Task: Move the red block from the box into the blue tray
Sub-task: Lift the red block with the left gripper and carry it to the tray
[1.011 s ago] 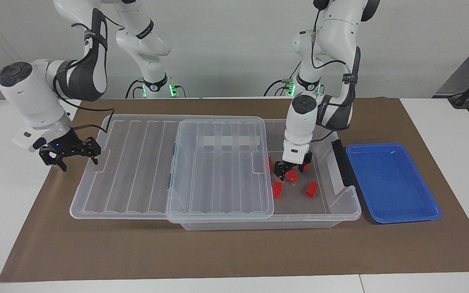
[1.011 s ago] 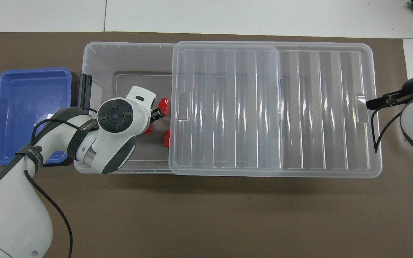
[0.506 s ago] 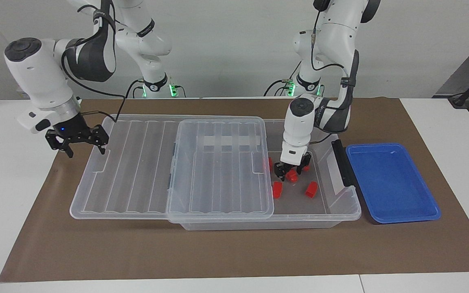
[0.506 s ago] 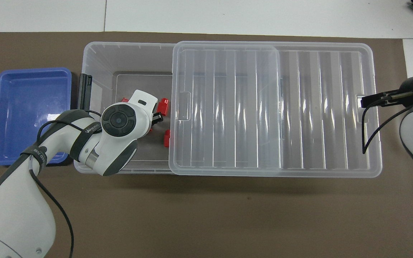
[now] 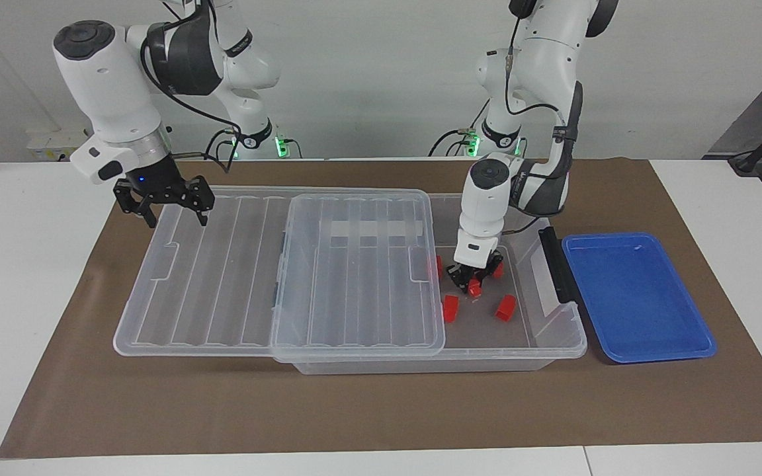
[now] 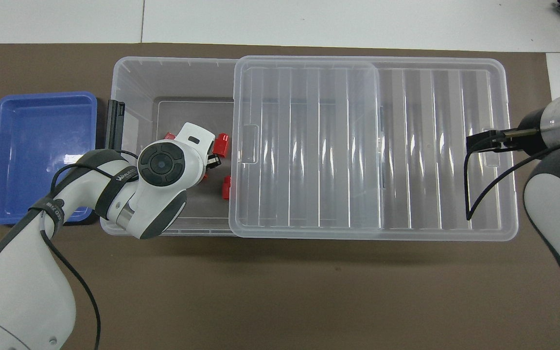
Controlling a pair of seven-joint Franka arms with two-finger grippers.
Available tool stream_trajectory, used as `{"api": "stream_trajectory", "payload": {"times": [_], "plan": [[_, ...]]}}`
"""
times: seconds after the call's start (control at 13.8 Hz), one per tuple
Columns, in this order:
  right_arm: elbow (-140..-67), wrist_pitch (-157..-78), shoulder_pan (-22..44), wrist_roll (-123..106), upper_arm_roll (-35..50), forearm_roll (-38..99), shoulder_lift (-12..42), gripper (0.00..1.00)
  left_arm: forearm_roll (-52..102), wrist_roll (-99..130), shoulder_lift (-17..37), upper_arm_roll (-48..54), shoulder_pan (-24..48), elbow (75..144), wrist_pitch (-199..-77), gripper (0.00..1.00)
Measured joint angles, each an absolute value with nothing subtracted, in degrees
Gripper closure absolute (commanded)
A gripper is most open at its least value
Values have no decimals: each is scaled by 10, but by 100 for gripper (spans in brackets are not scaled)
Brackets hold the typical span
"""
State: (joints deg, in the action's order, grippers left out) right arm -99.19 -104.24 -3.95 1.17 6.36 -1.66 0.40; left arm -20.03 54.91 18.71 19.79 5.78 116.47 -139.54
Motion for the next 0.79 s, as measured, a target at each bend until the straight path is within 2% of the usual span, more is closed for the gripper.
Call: {"api": "stream_trajectory", "payload": {"times": [0.22, 0.58, 0.79], "plan": [[-945, -995, -25, 44, 64, -16, 4, 1, -200, 536, 176, 196, 56, 1130, -1313, 100], [-913, -941, -26, 63, 63, -16, 3, 1, -141, 500, 141, 195, 51, 1019, -1159, 100], [-912, -936, -27, 63, 60, -16, 3, 1, -107, 424, 136, 187, 38, 930, -1036, 100]]}}
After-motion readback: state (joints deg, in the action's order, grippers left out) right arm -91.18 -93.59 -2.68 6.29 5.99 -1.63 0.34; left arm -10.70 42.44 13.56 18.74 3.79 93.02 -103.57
